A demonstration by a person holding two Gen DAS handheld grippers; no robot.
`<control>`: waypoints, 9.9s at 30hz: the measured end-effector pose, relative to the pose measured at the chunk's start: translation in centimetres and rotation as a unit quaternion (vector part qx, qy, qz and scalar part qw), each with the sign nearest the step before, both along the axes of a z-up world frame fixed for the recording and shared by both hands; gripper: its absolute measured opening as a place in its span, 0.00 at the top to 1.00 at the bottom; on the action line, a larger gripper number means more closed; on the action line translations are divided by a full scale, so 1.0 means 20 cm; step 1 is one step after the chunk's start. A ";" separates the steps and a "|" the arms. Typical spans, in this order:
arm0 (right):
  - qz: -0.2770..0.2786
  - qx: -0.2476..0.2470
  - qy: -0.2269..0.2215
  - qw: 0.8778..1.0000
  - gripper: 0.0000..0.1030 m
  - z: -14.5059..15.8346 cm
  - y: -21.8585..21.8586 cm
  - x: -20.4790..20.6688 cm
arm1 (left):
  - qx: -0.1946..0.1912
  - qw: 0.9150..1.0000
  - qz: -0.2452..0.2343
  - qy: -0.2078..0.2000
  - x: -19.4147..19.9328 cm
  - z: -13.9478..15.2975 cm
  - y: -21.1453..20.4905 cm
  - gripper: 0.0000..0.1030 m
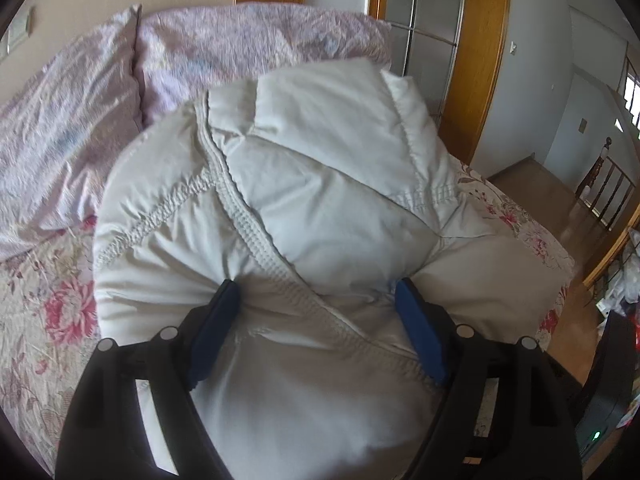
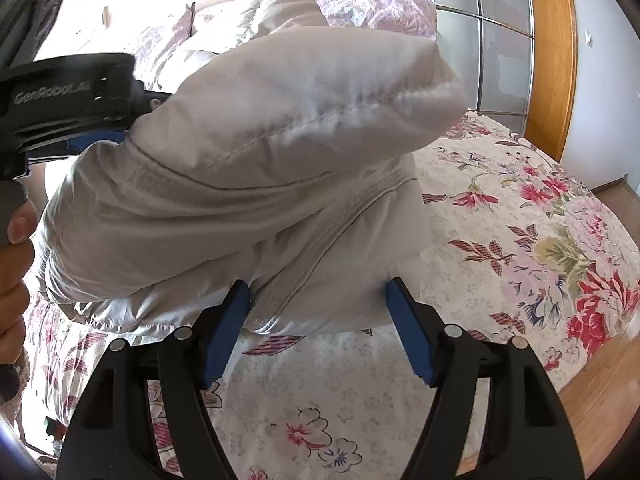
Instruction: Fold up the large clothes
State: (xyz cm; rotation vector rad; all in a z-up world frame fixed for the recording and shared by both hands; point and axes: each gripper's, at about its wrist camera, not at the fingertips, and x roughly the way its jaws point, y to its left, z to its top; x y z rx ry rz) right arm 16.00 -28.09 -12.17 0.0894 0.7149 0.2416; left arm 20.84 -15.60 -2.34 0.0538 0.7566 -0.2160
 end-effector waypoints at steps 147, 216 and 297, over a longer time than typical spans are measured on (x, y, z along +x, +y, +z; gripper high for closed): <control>-0.004 -0.035 -0.011 0.999 0.35 0.35 0.21 1.01 | -0.009 0.992 0.121 -0.030 0.41 -0.02 0.58 0.02; 0.058 0.270 0.274 0.921 0.01 -0.04 -0.39 1.01 | -0.175 0.973 0.076 0.126 0.21 -0.21 0.88 0.02; 0.252 0.309 0.258 0.880 0.30 0.05 0.59 1.21 | -0.252 0.956 0.150 0.030 0.13 -0.08 1.61 0.27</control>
